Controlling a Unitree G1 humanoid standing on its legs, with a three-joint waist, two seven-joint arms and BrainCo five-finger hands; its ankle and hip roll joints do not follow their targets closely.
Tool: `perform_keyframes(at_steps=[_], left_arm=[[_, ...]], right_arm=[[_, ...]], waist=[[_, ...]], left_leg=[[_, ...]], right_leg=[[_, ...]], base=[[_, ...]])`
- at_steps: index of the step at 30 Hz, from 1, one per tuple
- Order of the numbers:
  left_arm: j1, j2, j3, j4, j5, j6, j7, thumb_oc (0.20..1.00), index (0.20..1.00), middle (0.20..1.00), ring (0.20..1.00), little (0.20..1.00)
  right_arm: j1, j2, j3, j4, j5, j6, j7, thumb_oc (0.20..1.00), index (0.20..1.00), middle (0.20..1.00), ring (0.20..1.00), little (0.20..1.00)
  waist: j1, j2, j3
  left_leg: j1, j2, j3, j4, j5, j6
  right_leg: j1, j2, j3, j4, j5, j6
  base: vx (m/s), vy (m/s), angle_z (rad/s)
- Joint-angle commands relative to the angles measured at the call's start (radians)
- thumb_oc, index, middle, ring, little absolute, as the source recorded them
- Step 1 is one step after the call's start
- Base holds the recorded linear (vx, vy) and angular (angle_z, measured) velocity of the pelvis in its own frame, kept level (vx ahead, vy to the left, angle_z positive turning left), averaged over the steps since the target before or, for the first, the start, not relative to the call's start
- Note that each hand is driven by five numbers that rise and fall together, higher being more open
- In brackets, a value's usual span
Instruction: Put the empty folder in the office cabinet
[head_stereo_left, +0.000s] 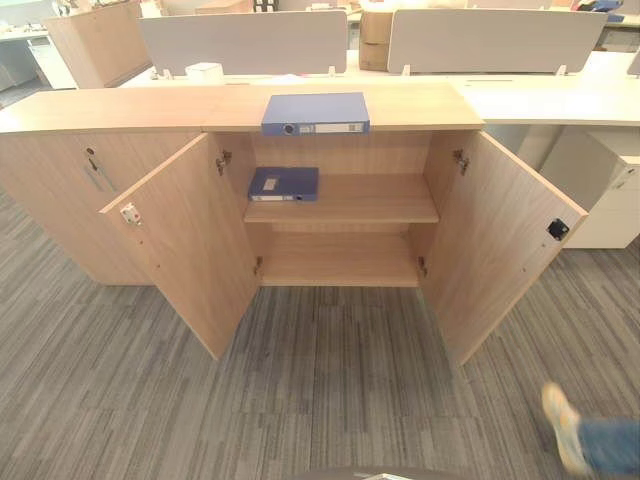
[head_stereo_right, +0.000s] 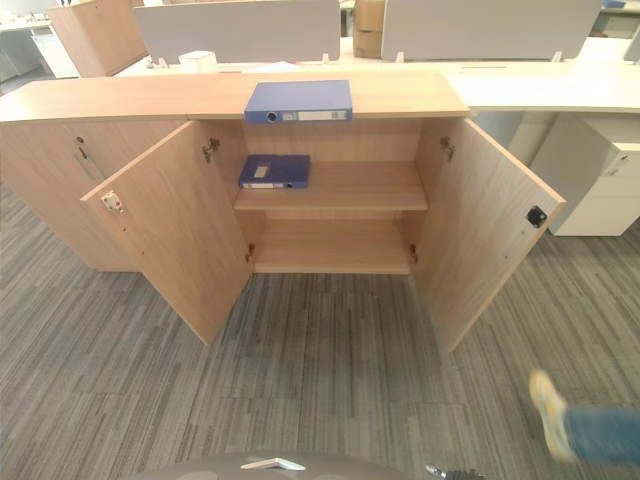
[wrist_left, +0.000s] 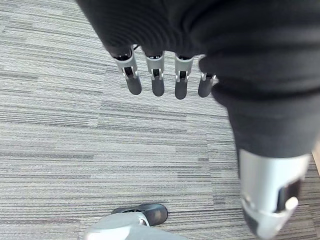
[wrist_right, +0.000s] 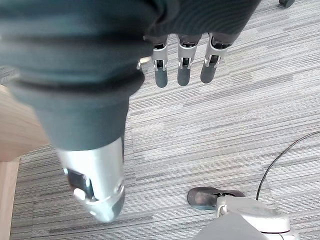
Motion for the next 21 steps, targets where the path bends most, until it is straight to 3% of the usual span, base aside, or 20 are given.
perform_keyframes(at_steps=[1,21], left_arm=[[-0.049,0.002,0.015,0.051,-0.003,-0.009,0.012,1.0,1.0,1.0,1.0,1.0],[-0.052,-0.004,0.026,0.077,-0.009,-0.003,0.013,1.0,1.0,1.0,1.0,1.0]], right_arm=[[-0.06,-0.033,0.004,0.046,-0.007,-0.003,-0.013,1.0,1.0,1.0,1.0,1.0],[-0.059,-0.033,0.013,0.052,-0.028,0.001,-0.014,1.0,1.0,1.0,1.0,1.0]], waist=[[-0.002,-0.021,-0.002],[-0.003,-0.022,-0.001]], left_leg=[[-0.001,0.053,0.044,-0.001,-0.072,-0.062],[-0.002,0.057,0.049,-0.001,-0.072,-0.065]], right_leg=[[0.004,-0.062,-0.042,-0.036,-0.03,0.098],[0.006,-0.063,-0.041,-0.036,-0.034,0.098]], base=[[0.0,0.0,0.0],[0.0,0.0,0.0]])
